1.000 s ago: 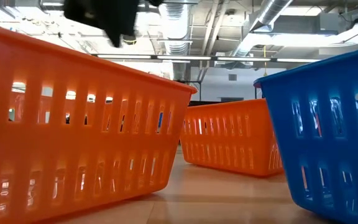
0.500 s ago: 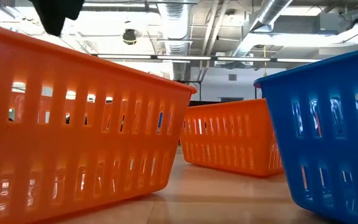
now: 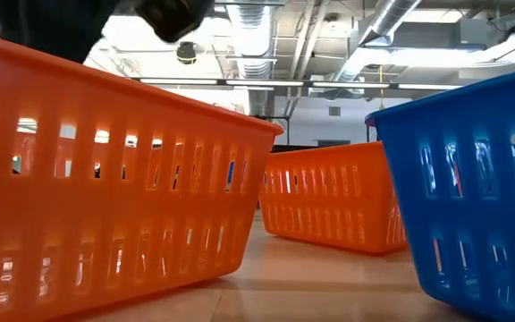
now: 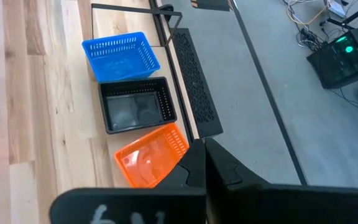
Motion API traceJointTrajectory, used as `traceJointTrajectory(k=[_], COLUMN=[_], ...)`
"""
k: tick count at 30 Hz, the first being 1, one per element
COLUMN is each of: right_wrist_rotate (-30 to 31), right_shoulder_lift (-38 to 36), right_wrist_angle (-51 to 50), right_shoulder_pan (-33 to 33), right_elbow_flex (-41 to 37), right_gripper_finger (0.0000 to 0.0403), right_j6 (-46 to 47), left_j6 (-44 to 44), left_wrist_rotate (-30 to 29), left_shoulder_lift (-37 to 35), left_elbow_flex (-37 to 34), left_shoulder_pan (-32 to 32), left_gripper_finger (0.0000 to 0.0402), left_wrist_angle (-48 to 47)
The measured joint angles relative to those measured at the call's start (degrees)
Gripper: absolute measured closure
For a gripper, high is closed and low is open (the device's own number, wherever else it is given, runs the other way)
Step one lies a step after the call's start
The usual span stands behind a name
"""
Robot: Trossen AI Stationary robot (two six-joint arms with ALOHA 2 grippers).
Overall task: Stack baskets on shelf by color
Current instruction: Stack the bottom orange bin on top of the orange bin on the shelf
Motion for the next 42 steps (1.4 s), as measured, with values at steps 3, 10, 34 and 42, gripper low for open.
traceJointTrajectory(k=[3, 10, 34, 42], right_wrist_rotate=[0.00, 0.00, 0.15, 0.42], right_shoulder_lift=[0.00, 0.00, -0.02, -0.02], right_wrist_angle=[0.38, 0.46, 0.37, 1.71], right_shoulder_pan=[0.00, 0.00, 0.00, 0.00], right_elbow_flex=[0.00, 0.00, 0.00, 0.02], right_gripper_finger=[0.0395, 0.0395, 0.0400, 0.0401], right_j6=[0.00, 0.02, 0.14, 0.89], left_j6=[0.08, 0.19, 4.25, 2.45], left_wrist_rotate=[-0.68, -1.50, -18.20, -52.54], left_shoulder_lift=[1.87, 5.12, 5.94, -5.57], left_elbow_flex=[0.10, -0.06, 14.98, 22.62], left_shoulder_pan=[0.22, 1.15, 10.19, 12.31], left_gripper_finger=[0.0221, 0.0221, 0.0401, 0.0401], left_wrist_angle=[0.37, 0.62, -21.66, -21.23])
